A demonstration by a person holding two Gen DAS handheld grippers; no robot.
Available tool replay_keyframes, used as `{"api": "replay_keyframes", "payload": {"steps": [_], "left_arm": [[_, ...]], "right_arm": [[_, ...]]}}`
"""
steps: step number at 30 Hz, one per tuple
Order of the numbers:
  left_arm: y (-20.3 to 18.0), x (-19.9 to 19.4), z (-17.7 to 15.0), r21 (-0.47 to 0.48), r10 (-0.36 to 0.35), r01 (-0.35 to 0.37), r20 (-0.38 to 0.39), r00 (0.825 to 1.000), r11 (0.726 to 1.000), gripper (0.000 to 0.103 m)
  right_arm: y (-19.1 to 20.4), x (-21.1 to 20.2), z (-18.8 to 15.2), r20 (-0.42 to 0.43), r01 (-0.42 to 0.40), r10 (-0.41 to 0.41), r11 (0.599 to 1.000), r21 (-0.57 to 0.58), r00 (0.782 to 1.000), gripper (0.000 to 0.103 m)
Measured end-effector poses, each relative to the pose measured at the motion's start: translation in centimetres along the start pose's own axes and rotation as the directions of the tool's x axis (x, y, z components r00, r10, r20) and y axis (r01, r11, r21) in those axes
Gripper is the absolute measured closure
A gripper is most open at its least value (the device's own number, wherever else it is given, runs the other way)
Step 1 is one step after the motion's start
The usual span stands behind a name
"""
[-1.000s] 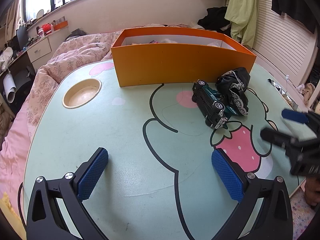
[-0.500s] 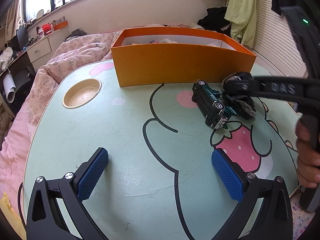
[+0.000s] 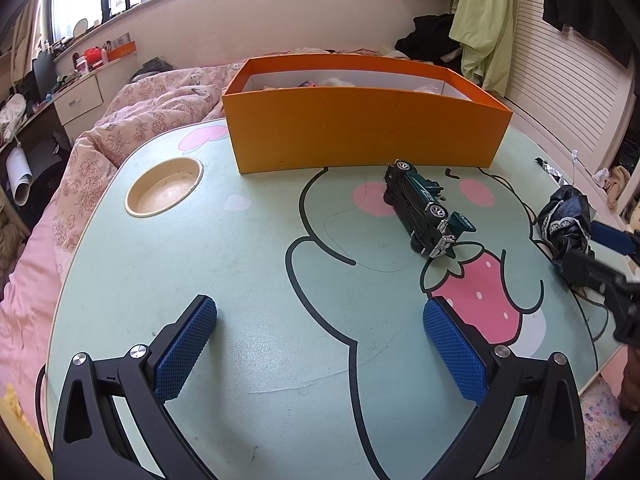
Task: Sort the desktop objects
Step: 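Grasp the black lace cloth with the right tool and lift it, then grasp the green toy car with the left tool while the right tool carries the cloth into the box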
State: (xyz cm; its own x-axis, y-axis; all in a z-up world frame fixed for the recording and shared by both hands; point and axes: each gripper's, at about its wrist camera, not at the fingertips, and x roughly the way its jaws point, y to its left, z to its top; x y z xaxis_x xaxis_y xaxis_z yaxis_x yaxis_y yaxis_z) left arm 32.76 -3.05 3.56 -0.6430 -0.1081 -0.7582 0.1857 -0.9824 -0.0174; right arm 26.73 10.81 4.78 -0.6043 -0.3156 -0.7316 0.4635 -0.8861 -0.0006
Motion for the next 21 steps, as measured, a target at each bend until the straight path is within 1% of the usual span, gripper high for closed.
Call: {"api": "replay_keyframes", "payload": {"steps": [1,3,13,18,21], "left_arm": [[0.0,0.0,0.0,0.0,0.0,0.0,0.0,1.0,1.0,0.0],[0.0,0.0,0.0,0.001,0.001,-0.001,-0.001,1.0,1.0,0.0],[-0.1,-0.1,0.0,0.003,0.007,-0.007,-0.003,1.0,1.0,0.0],[-0.3,-0.1,0.2,-0.001,0.018,-0.018,-0.021,1.0,1.0,0.0],[-0.8,-0.3,0.7,0.019,0.01,-0.009,-0.021,1.0,1.0,0.0]], "right_arm": [[0.4,0.7,-0.2,-0.032,0.005,-0.005,1.0,-0.018,0.999,0.011],[0.7,1.3,-0.3,-0.048,-0.008,0.007,1.0,-0.028,0.999,0.0],[0.3,1.6,-0.8,-0.037,-0.003,0.003,1.0,-0.008,0.999,0.0],[0.1,1.6,-0.5,-0.037,0.001,-0.001,1.0,-0.001,0.999,0.0],[-0.3,1.7,-0.3,-0.036,0.011,-0.011,1.0,0.013,0.999,0.0]]}}
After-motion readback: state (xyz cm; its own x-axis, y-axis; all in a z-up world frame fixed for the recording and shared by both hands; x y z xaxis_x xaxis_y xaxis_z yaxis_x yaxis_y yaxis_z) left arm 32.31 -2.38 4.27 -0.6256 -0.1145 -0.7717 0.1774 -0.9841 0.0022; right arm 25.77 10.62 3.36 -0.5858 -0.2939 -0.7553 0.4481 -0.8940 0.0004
